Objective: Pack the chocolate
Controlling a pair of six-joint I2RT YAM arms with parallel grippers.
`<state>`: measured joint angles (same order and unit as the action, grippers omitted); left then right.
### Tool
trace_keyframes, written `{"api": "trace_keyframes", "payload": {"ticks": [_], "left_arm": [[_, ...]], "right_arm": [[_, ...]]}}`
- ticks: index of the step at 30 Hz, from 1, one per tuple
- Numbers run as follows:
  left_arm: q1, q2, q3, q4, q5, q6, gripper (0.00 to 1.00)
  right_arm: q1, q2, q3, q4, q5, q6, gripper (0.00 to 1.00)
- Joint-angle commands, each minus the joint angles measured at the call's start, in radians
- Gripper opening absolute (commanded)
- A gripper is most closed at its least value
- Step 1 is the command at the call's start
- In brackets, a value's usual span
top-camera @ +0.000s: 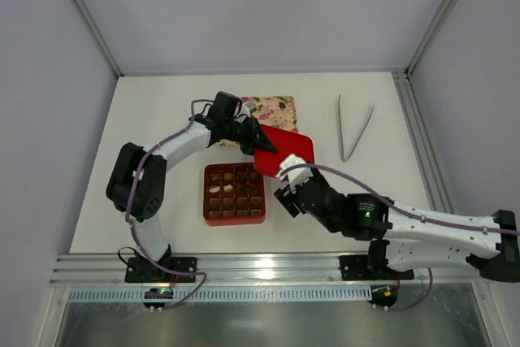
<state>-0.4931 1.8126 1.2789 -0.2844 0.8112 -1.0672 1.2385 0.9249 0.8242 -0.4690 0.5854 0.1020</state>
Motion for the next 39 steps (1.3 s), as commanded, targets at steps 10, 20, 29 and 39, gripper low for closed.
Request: {"api": "trace_keyframes", "payload": {"ticks": [10, 20, 29, 39], "left_arm": [[0.011, -0.114, -0.006, -0.094, 0.097, -0.045, 0.00], [0.010, -0.176, -0.065, -0.101, 0.114, -0.039, 0.00], [0.011, -0.206, -0.064, -0.102, 0.131, -0.040, 0.07], [0.031, -0.216, -0.029, -0.099, 0.097, -0.010, 0.86]], "right_arm": [[0.176, 0.393, 0.130, 0.171, 0.537, -0.402, 0.75], [0.168, 0.454, 0.122, 0.285, 0.547, -0.591, 0.48], [0.168, 0.448, 0.112, 0.346, 0.573, -0.691, 0.04], [0.170, 0.407, 0.107, 0.385, 0.637, -0.754, 0.04]]}}
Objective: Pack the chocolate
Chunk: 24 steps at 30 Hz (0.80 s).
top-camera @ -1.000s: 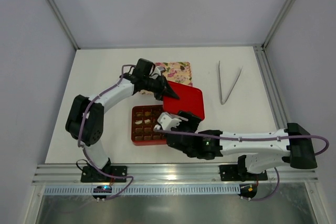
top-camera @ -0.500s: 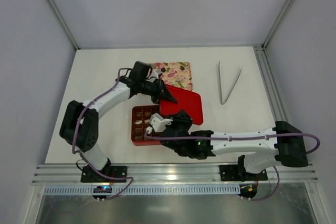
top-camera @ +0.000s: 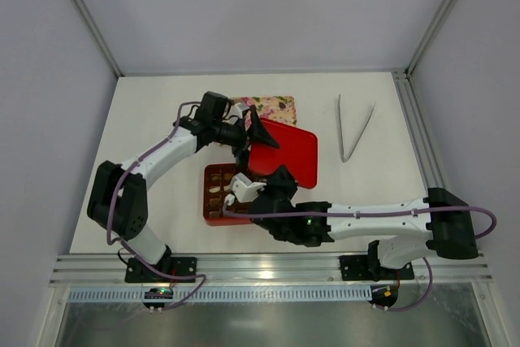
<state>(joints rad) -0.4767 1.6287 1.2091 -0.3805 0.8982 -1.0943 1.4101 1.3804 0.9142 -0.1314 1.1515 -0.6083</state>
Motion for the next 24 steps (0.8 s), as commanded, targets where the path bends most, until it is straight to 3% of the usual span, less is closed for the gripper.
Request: {"api": "trace_keyframes", "payload": {"ticks": [1, 5, 14, 18, 20, 24], "left_arm": [[0.026, -0.035, 0.044, -0.004, 0.001, 0.025, 0.88], [0.076, -0.058, 0.050, -0.014, -0.045, 0.065, 0.97], [0.249, -0.059, 0.099, 0.006, -0.047, 0.105, 0.99], [0.309, -0.087, 0.124, 0.000, -0.103, 0.131, 0.98], [0.325, -0.127, 0.124, -0.011, -0.162, 0.160, 0.98], [0.334, -0.213, 0.127, -0.106, -0.306, 0.264, 0.98]], "right_arm": [[-0.002, -0.056, 0.018, 0.044, 0.076, -0.044, 0.04], [-0.002, -0.072, 0.022, 0.004, 0.080, -0.016, 0.04], [-0.017, -0.106, 0.067, -0.235, 0.001, 0.207, 0.04], [-0.078, -0.122, 0.203, -0.468, -0.160, 0.378, 0.04], [-0.155, -0.139, 0.327, -0.560, -0.332, 0.476, 0.04], [-0.345, -0.162, 0.498, -0.587, -0.769, 0.631, 0.04]]}}
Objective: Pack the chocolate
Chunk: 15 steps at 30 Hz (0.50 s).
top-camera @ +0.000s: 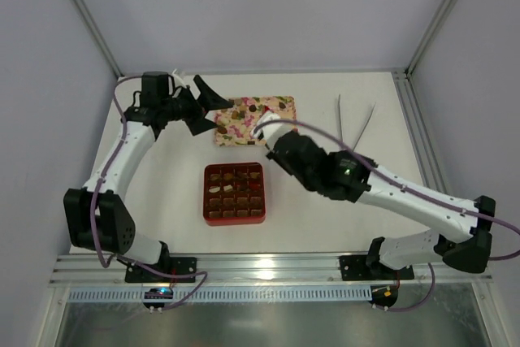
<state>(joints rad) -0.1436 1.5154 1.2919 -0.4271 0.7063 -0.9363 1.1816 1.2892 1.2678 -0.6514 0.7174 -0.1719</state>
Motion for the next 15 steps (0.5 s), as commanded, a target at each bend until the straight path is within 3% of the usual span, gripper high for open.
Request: {"api": "trace_keyframes", "payload": {"ticks": [1, 6, 8, 9, 12, 15], "left_arm": [[0.001, -0.121, 0.041, -0.093, -0.142, 0.123, 0.98], [0.002, -0.273, 0.026, -0.234, -0.419, 0.240, 0.98], [0.002, -0.320, 0.009, -0.274, -0.525, 0.272, 0.98], [0.002, -0.352, -0.005, -0.288, -0.553, 0.280, 0.98], [0.002, -0.398, -0.045, -0.340, -0.623, 0.307, 0.98], [0.002, -0.431, -0.094, -0.358, -0.631, 0.327, 0.98]], "right_arm": [[-0.164, -0.070, 0.162, -0.057, -0.408, 0.227, 0.04], [-0.402, -0.031, 0.124, 0.111, -1.008, 0.461, 0.04], [-0.490, -0.008, 0.049, 0.240, -1.165, 0.631, 0.04], [-0.510, -0.001, -0.035, 0.401, -1.299, 0.705, 0.04], [-0.543, 0.051, -0.186, 0.768, -1.447, 0.967, 0.04], [-0.539, 0.128, -0.304, 1.111, -1.486, 1.210, 0.04]]}}
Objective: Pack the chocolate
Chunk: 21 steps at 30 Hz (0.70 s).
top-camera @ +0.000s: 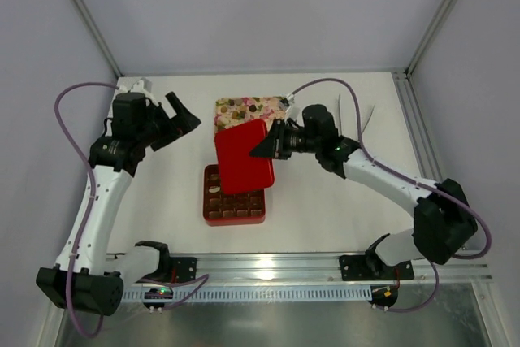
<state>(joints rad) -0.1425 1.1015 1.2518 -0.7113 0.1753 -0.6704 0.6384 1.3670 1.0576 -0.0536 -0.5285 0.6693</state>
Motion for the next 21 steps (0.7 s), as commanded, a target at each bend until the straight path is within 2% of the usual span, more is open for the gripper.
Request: {"api": "trace_keyframes", "payload": {"ticks": [1, 5, 9, 21], "left_arm": [[0.001, -0.034, -0.083, -0.079, -0.102, 0.066, 0.98], [0.001, -0.060, -0.156, -0.086, -0.082, 0.074, 0.98], [0.000, -0.065, -0.209, -0.079, -0.053, 0.072, 0.98], [0.000, -0.058, -0.313, -0.028, -0.060, 0.043, 0.95]], "right_arm": [[0.006, 0.072, -0.119, 0.596, -0.251, 0.427, 0.04], [0.006, 0.170, -0.202, 0.913, -0.242, 0.598, 0.04], [0.017, 0.262, -0.254, 1.113, -0.226, 0.754, 0.04], [0.044, 0.402, -0.337, 1.244, -0.168, 0.762, 0.04]]}}
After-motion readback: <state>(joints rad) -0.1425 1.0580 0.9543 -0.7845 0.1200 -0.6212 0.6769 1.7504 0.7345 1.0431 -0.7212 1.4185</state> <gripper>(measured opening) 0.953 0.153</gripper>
